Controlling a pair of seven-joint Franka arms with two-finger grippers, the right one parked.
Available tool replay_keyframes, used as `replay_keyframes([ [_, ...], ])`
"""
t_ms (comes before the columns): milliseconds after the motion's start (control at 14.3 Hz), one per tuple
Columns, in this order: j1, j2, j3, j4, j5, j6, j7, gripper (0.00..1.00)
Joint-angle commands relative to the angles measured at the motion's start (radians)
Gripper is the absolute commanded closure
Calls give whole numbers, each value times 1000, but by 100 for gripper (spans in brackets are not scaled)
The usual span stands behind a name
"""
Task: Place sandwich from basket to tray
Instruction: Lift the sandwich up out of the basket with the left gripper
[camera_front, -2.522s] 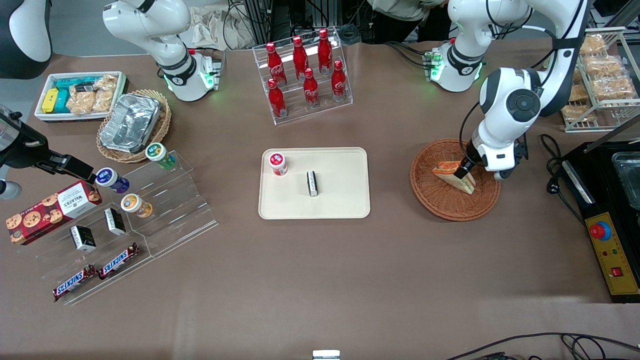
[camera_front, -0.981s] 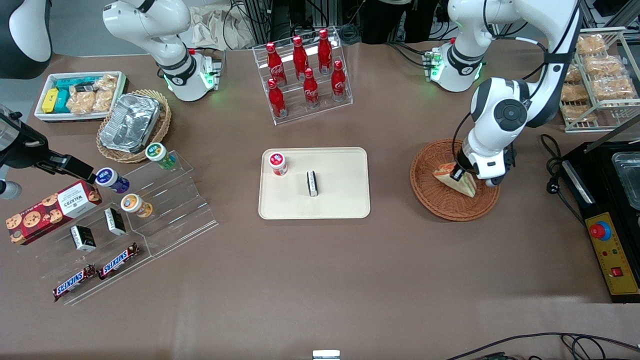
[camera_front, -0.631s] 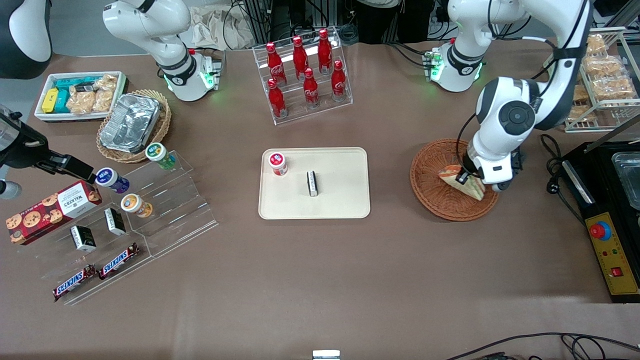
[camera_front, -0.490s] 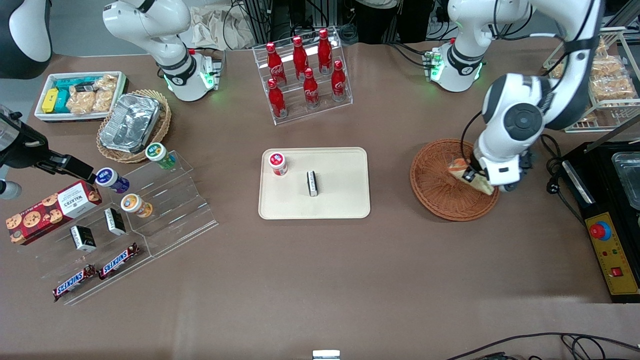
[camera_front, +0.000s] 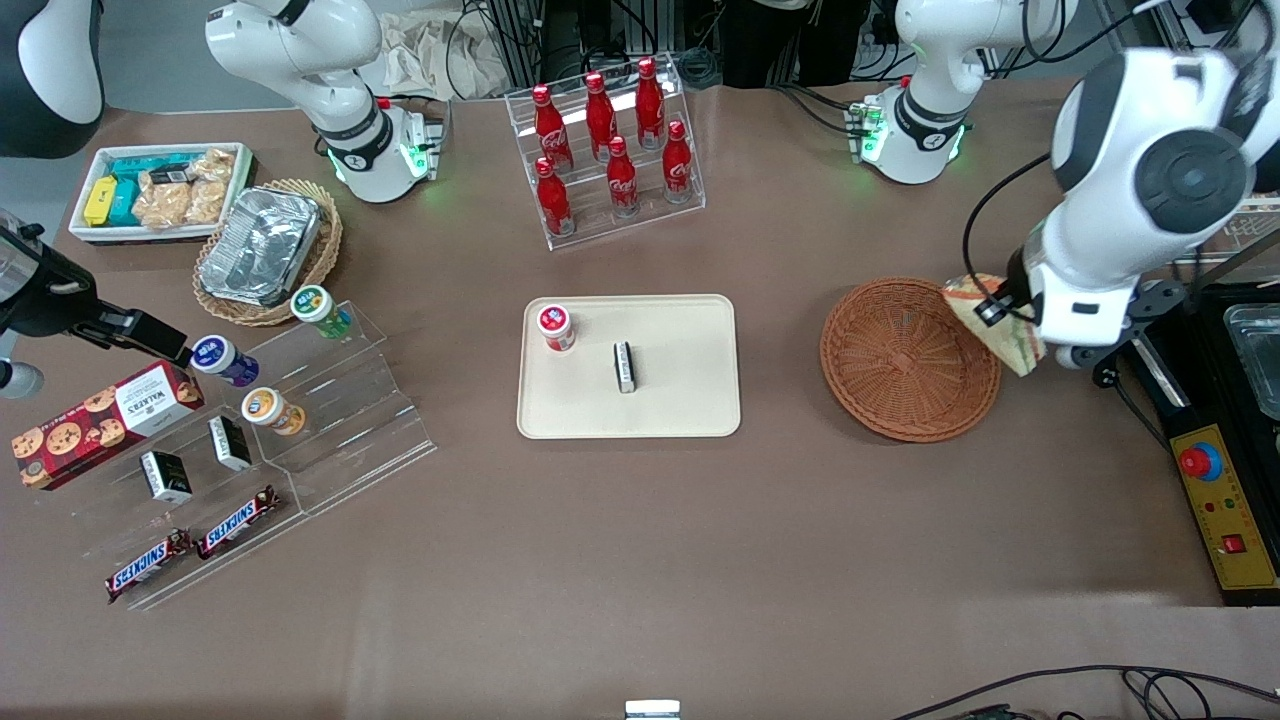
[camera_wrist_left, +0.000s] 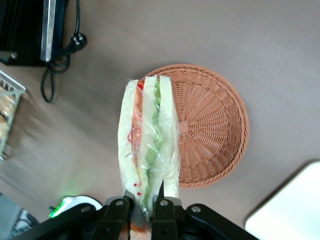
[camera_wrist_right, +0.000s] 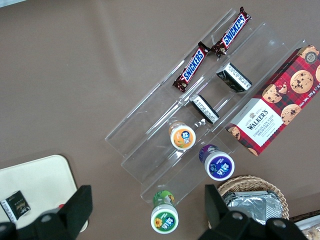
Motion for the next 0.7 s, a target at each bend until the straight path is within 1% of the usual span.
replay_keyframes([
  [0,21,12,-3,63,-9,-64,95,100],
  [210,21,7,-4,58,-4,-64,100,100],
  [420,-23,13,-7,49,-1,-64,86,100],
  [561,-34,21,-12,52,-19,-49,85,100],
  [631,-59,36,-29,54,-20,-40,92,100],
])
